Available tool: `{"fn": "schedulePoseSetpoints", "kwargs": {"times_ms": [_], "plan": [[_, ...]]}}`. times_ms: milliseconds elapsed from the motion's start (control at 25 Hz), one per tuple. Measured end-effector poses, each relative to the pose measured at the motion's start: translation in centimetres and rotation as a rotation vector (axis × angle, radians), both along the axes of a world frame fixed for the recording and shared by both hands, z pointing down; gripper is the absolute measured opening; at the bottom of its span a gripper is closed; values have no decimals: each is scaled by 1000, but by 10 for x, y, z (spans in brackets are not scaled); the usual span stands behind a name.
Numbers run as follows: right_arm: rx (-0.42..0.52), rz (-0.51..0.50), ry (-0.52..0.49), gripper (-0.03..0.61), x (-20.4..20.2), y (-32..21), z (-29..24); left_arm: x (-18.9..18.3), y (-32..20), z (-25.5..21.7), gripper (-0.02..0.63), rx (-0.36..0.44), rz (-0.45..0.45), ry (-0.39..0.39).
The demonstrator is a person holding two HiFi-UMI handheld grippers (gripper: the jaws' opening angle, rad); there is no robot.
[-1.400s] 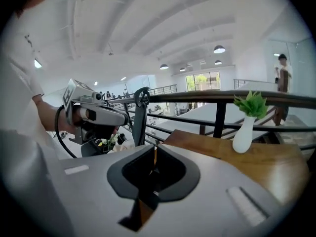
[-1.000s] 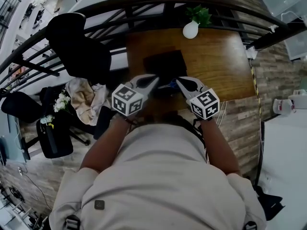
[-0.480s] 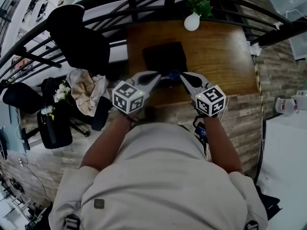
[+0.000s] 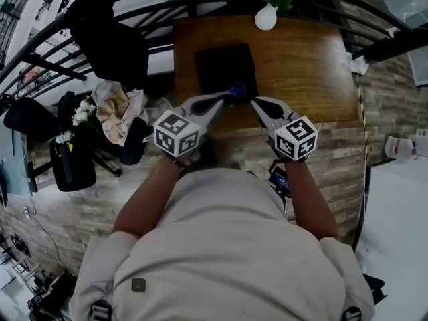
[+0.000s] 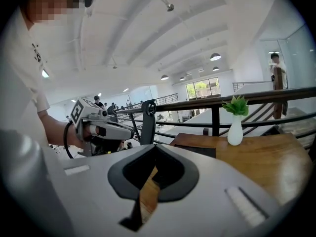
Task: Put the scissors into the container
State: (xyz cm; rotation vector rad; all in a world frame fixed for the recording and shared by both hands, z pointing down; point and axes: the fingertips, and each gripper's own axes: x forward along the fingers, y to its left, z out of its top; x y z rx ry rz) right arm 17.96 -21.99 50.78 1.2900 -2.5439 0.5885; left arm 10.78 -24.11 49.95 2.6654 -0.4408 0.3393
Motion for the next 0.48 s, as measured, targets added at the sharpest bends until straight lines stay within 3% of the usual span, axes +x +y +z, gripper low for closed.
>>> {"fn": "schedulePoseSetpoints", "kwargs": {"times_ms": [480], "plan": [[40,-64,-34,6,14,90,-15,12,90,-7,3,21,-81,-8]]}}
